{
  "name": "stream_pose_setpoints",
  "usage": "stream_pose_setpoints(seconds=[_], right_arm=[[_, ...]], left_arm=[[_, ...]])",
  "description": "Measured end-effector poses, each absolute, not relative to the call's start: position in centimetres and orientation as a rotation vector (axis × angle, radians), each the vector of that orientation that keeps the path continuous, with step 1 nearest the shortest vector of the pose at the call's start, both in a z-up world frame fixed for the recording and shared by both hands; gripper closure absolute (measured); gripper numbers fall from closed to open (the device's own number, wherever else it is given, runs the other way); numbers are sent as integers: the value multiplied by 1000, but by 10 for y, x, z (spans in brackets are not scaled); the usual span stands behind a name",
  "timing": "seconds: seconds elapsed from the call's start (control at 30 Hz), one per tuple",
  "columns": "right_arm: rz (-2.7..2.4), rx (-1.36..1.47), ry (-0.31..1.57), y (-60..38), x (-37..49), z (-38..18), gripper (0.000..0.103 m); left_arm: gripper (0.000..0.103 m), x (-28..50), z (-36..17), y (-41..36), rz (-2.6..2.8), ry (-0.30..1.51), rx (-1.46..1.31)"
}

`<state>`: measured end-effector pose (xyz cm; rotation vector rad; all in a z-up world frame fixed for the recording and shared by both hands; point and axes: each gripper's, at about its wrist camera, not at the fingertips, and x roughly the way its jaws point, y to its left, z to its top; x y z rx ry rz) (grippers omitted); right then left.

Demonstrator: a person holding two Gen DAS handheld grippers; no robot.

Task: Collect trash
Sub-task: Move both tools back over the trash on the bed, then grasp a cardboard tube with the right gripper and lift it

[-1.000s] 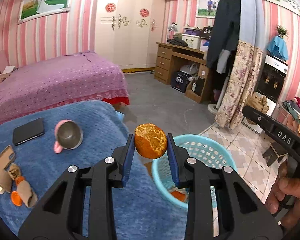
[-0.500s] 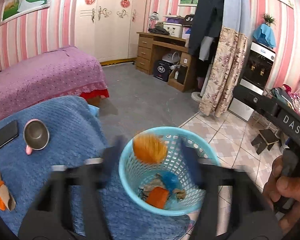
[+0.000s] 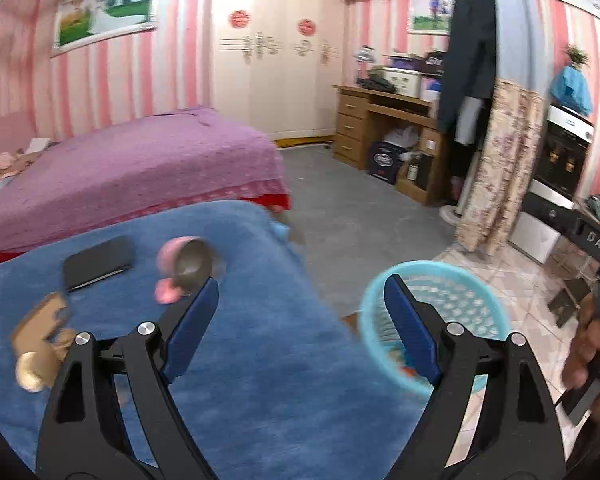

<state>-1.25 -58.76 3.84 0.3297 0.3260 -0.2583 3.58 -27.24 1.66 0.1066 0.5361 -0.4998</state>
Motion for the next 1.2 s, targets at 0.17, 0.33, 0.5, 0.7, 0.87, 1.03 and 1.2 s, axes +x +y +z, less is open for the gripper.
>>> stream_pose_setpoints(seconds=[0.17, 0.33, 0.5, 0.7, 0.87, 1.03, 1.2], right_arm=[[-203, 272, 345, -551, 1, 40, 36], [-116, 217, 373, -502, 18, 39, 36], [-5, 208, 396, -442, 38, 29, 30], [172, 151, 497, -353, 73, -3, 28], [242, 61, 548, -294, 97, -23, 28], [296, -11, 573, -256, 111, -38, 28], [350, -42, 627, -232, 123, -57, 28]], left_arm=[[20, 46, 19, -180, -335, 522, 54], [16, 55, 6, -104, -201, 537, 14], [14, 61, -16, -48, -133, 562, -61], [14, 75, -43, 7, -16, 594, -100], [14, 79, -68, 38, 50, 640, -73], [14, 73, -79, 67, 82, 667, -82], [14, 72, -84, 84, 102, 681, -101]])
